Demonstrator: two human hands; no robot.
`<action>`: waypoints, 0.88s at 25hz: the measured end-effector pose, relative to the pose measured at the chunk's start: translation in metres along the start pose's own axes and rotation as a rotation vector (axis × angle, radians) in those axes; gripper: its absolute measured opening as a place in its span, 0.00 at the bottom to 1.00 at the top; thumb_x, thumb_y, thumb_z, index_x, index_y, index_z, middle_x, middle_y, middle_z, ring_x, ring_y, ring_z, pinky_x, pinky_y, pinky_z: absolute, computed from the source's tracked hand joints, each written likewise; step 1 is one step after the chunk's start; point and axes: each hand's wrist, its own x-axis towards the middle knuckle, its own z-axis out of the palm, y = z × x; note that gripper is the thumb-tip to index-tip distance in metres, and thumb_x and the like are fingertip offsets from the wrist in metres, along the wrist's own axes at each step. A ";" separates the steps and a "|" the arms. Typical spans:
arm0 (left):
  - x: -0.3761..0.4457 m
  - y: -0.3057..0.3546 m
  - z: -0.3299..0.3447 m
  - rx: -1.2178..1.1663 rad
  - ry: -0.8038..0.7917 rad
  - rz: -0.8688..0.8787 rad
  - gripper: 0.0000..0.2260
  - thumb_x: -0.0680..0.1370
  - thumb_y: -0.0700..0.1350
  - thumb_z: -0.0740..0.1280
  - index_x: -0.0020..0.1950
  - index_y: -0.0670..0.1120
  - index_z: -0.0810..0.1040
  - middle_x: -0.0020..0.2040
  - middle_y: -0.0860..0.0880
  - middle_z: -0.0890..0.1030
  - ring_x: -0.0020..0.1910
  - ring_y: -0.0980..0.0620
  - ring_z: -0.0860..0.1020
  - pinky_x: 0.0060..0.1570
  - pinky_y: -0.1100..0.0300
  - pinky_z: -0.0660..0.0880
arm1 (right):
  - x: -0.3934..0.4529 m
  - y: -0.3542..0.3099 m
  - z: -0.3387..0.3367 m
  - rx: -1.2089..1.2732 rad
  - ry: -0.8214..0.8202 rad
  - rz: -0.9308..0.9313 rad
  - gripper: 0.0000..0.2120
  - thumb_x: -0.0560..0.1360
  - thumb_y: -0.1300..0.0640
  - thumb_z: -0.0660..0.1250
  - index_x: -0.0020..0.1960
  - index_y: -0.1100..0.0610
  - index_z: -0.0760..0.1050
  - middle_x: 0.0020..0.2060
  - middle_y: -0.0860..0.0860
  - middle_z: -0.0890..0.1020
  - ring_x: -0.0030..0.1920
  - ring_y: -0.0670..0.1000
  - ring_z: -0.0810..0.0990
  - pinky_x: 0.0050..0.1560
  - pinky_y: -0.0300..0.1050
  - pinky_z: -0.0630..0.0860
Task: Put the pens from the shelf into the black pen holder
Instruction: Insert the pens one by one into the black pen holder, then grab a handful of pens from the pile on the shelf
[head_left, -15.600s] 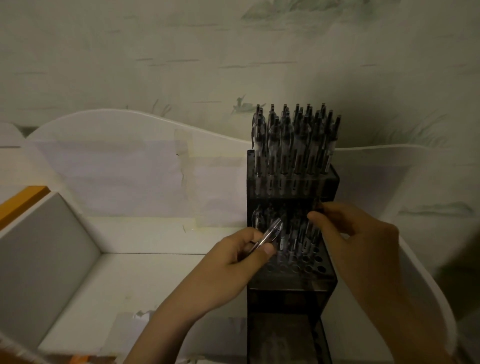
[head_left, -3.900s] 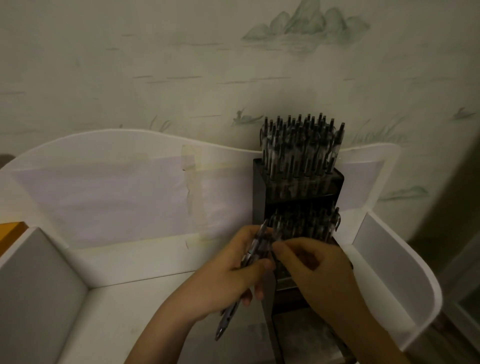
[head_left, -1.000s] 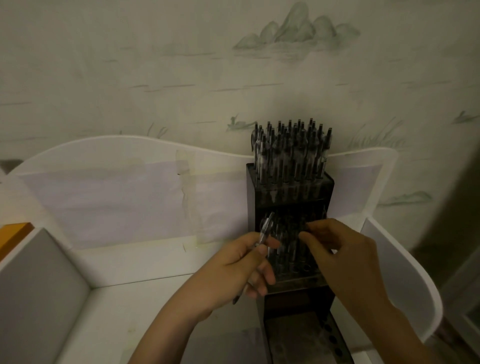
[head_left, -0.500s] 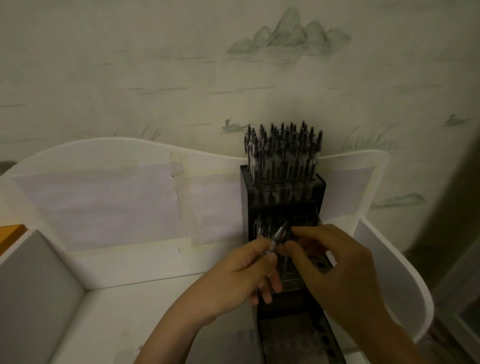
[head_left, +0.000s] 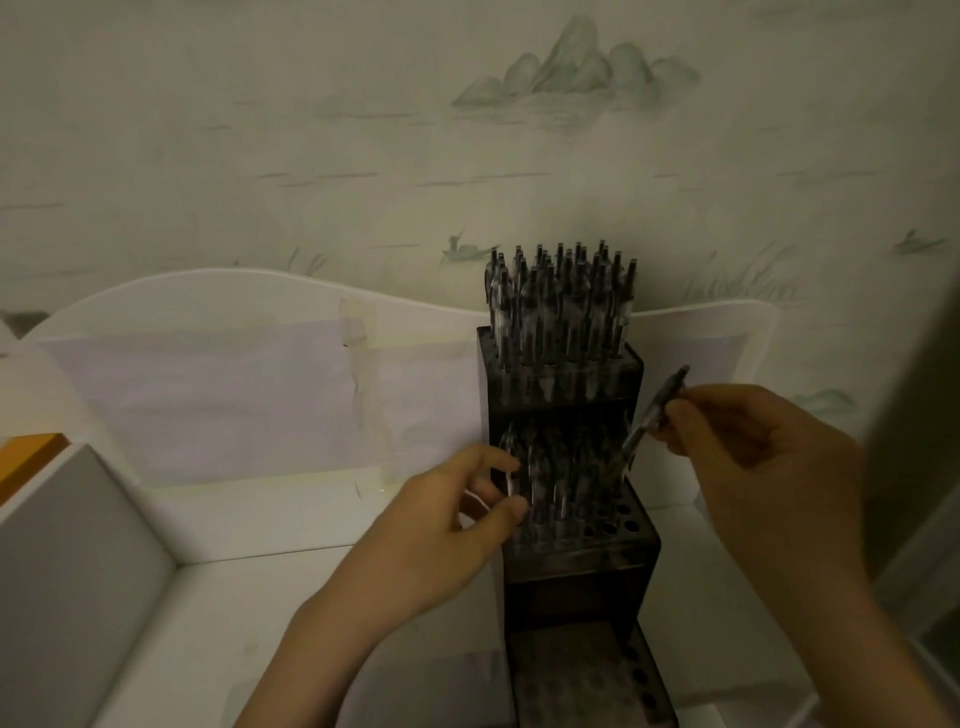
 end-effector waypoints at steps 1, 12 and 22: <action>-0.001 0.001 -0.002 0.024 0.013 0.004 0.10 0.78 0.52 0.65 0.59 0.61 0.73 0.44 0.58 0.80 0.47 0.65 0.78 0.45 0.67 0.77 | 0.000 0.004 0.001 -0.093 -0.026 -0.045 0.03 0.73 0.57 0.71 0.46 0.52 0.82 0.36 0.44 0.85 0.39 0.41 0.83 0.43 0.30 0.78; -0.017 0.007 0.002 0.127 0.125 -0.062 0.14 0.77 0.57 0.65 0.61 0.63 0.70 0.49 0.61 0.77 0.52 0.63 0.77 0.51 0.60 0.78 | 0.002 0.048 0.016 -0.365 -0.148 -0.172 0.02 0.72 0.61 0.73 0.45 0.57 0.82 0.33 0.49 0.83 0.32 0.39 0.77 0.39 0.17 0.67; -0.039 0.017 0.007 0.138 0.244 -0.050 0.12 0.77 0.53 0.65 0.60 0.61 0.72 0.49 0.61 0.79 0.52 0.66 0.77 0.56 0.65 0.76 | -0.015 0.036 0.010 -0.325 -0.174 -0.336 0.18 0.68 0.58 0.76 0.57 0.58 0.80 0.48 0.51 0.83 0.48 0.46 0.80 0.51 0.26 0.71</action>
